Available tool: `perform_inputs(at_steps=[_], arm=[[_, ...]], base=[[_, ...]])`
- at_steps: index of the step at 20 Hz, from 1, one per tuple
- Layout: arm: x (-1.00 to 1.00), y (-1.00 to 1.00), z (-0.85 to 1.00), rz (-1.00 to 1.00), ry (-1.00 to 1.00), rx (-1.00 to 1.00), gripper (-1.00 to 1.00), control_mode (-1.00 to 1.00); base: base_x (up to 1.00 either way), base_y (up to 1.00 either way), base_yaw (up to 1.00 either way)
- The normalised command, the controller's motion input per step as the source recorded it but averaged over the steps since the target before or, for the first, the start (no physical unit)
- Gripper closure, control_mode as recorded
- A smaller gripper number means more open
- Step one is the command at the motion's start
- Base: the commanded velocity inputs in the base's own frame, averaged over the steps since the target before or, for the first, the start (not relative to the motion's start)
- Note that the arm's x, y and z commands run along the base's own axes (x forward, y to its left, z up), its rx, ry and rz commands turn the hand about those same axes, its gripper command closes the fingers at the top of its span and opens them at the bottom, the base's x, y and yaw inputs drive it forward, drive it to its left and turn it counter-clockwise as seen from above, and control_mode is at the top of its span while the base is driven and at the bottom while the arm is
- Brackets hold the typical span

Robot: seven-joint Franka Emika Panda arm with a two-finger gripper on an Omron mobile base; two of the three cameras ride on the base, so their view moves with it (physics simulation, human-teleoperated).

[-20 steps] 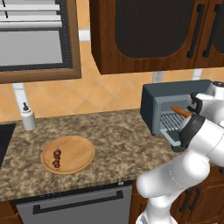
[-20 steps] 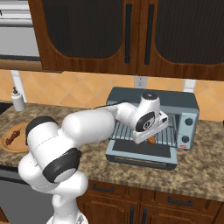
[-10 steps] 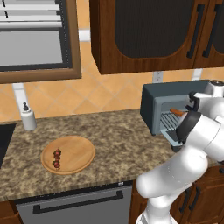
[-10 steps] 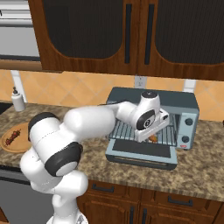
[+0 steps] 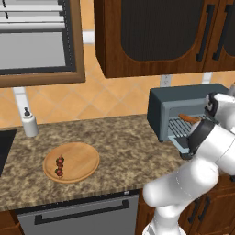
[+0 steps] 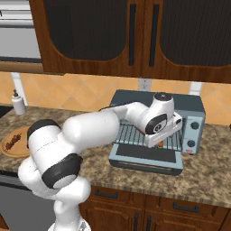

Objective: Pick up the kebab skewer and baguette bread, and place them inside the toaster oven. Close the toaster oven door and start by setting the timer.

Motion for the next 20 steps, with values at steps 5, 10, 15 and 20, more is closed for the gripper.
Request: perform_inputs(at_steps=[5,10,15,20], arm=[[-0.99,0.28,0.51,-0.06,-0.09,0.00,-1.00,-1.00],[-0.99,0.94,0.12,-0.21,-0.02,0.00,-1.00,-1.00],[-0.81,1.00,0.00,-0.27,0.00,0.00,-1.00,-1.00],[-0.39,1.00,0.04,-0.32,0.00,0.00,-1.00,-1.00]], base=[[0.00,0.00,0.00],[0.00,0.00,0.00],[0.00,0.00,0.00],[0.00,0.00,0.00]])
